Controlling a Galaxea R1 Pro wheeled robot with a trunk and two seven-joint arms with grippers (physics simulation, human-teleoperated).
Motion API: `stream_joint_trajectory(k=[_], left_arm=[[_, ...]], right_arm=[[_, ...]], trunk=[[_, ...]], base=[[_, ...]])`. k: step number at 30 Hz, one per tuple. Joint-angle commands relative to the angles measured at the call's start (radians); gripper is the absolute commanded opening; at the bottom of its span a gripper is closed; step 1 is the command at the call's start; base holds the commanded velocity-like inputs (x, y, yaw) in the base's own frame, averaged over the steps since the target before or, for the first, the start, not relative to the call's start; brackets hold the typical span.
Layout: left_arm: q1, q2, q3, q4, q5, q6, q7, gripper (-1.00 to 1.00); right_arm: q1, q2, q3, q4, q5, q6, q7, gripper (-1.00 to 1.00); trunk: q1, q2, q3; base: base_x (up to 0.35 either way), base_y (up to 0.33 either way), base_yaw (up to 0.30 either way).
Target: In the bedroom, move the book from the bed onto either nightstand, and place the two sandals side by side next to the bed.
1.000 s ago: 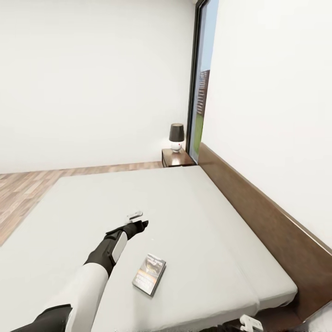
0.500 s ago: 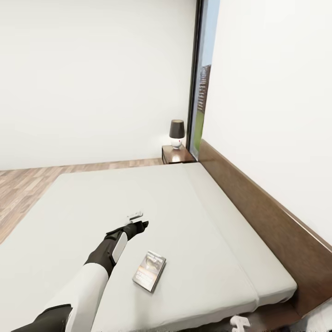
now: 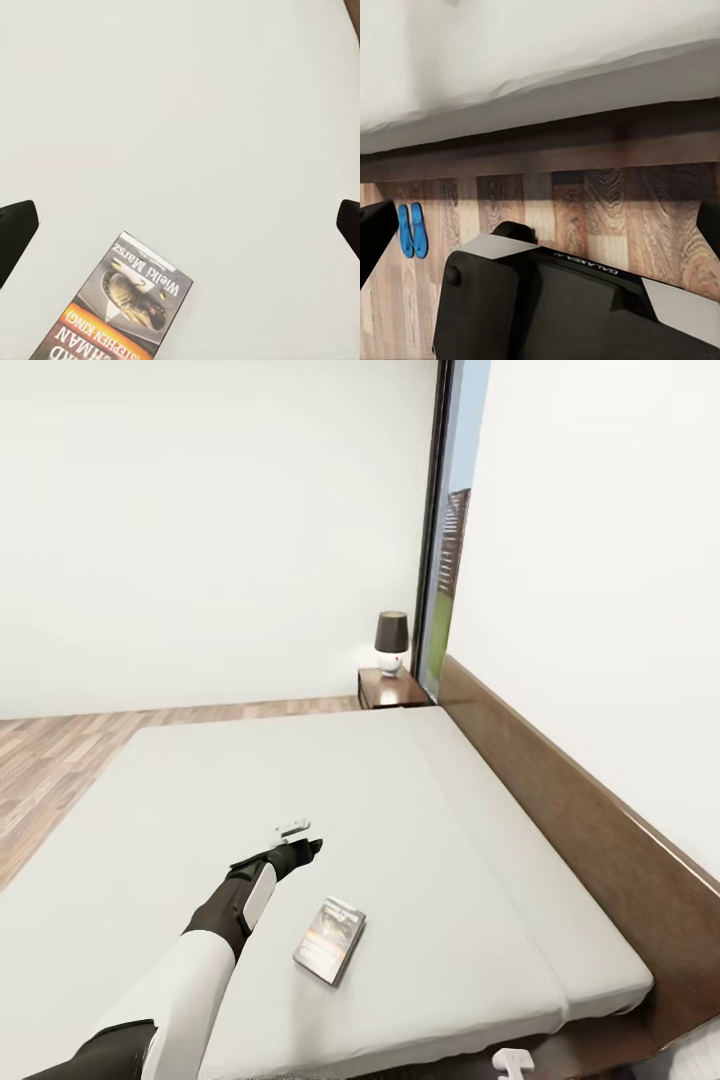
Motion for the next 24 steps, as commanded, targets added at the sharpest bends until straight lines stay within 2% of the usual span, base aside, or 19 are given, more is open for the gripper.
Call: stream_joint_trajectory(k=[1,11,12,13,15,17,24], left_arm=[[-0.001,-0.001,0.007,-0.001,0.007,0.008,-0.004,1.0],[-0.001,-0.001,0.006,-0.001,0.007,0.008,-0.01,1.0],[-0.001,-0.001,0.006,-0.001,0.005,0.01,-0.17,1.0],[-0.001,-0.001,0.007,-0.001,0.002,0.011,-0.238,1.0],[-0.001,-0.001,0.007,-0.001,-0.001,0.012,-0.312,1.0],[-0.001,-0.001,0.006,-0.001,-0.003,0.012,-0.356,1.0],[-0.001,-0.001,0.005,-0.001,-0.005,0.012,-0.379,1.0]], right_arm=[[-0.001,0.0,-0.006,0.0,0.002,0.002,0.004,1.0],[-0.001,0.001,-0.006,0.001,0.002,0.003,0.003,1.0],[-0.001,0.001,-0.006,0.001,0.002,0.003,0.003,1.0],[-0.001,0.001,-0.006,0.0,0.002,0.003,0.003,1.0],[-0.001,0.001,-0.006,0.001,0.002,0.003,0.003,1.0],[-0.001,0.001,-0.006,0.001,0.002,0.003,0.003,1.0],[-0.001,0.001,-0.006,0.001,0.002,0.002,0.003,1.0]], trunk=[[0.0,-0.001,-0.003],[0.0,-0.001,-0.019],[0.0,-0.001,-0.02],[0.0,-0.001,-0.022],[0.0,-0.001,-0.025],[0.0,-0.001,-0.028],[0.0,-0.001,-0.039]], base=[[0.0,0.0,0.075],[0.0,0.0,0.075],[0.0,0.0,0.074],[0.0,0.0,0.074],[0.0,0.0,0.074],[0.0,0.0,0.073],[0.0,0.0,0.072]])
